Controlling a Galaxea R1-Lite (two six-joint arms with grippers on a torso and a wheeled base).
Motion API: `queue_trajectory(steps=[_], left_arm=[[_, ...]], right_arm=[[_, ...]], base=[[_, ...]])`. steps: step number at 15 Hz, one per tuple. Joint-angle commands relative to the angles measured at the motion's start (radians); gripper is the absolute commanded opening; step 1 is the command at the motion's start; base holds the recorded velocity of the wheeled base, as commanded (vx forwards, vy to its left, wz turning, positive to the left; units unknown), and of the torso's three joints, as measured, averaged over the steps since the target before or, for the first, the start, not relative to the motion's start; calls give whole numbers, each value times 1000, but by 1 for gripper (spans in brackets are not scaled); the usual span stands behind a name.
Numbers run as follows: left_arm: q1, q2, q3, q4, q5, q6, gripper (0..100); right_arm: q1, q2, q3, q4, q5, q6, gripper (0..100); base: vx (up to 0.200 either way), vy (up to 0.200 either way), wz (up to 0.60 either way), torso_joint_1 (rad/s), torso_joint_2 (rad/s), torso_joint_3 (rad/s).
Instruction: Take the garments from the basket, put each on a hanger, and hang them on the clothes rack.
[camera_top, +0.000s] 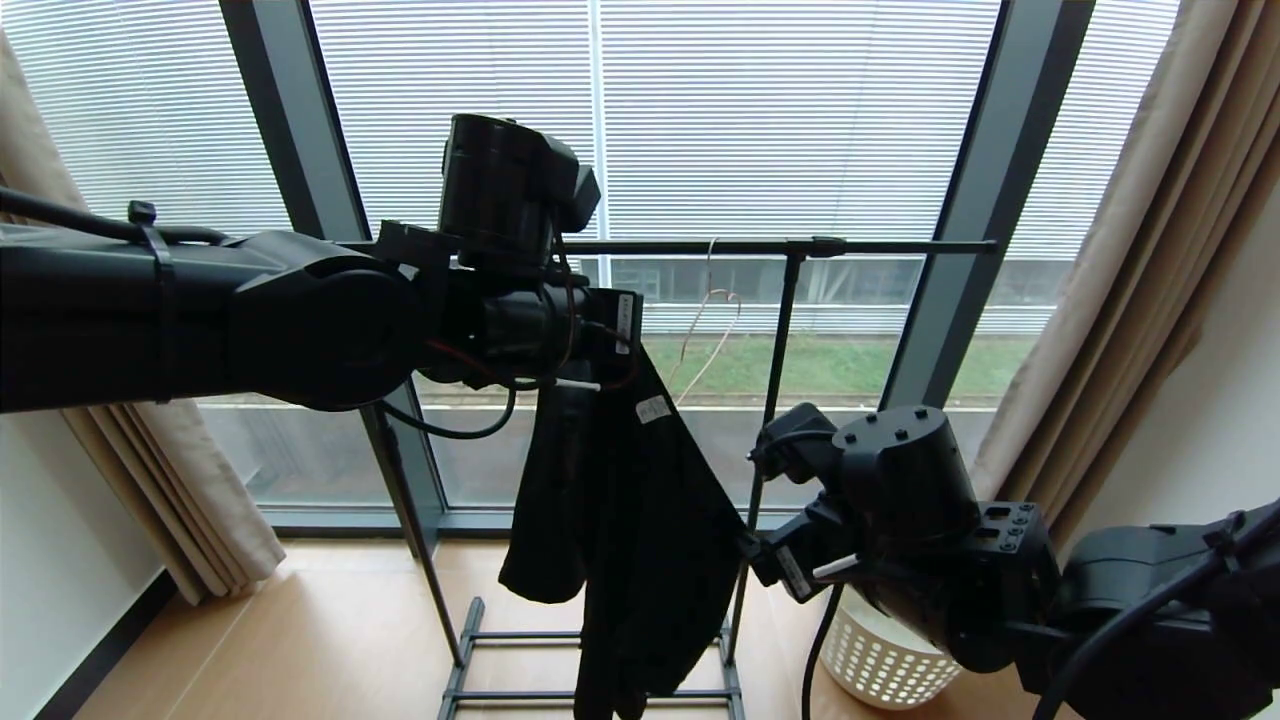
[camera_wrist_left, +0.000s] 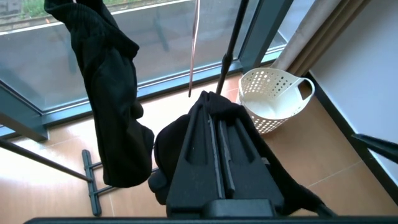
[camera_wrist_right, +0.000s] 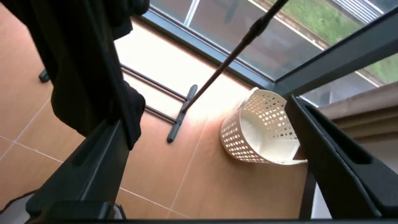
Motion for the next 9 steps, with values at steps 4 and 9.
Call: queue_trajectory(steps=[4,9], left_arm=[[-7,0,-2,0,1,-2,0],[-9,0,-2,-2,16,0,0]], right_arm=[[28,48,145,-278,131,-62,100],[28,65,203,-490,235,-60,100]], base=[[0,0,0,0,0,0],[0,0,0,0,0,0]])
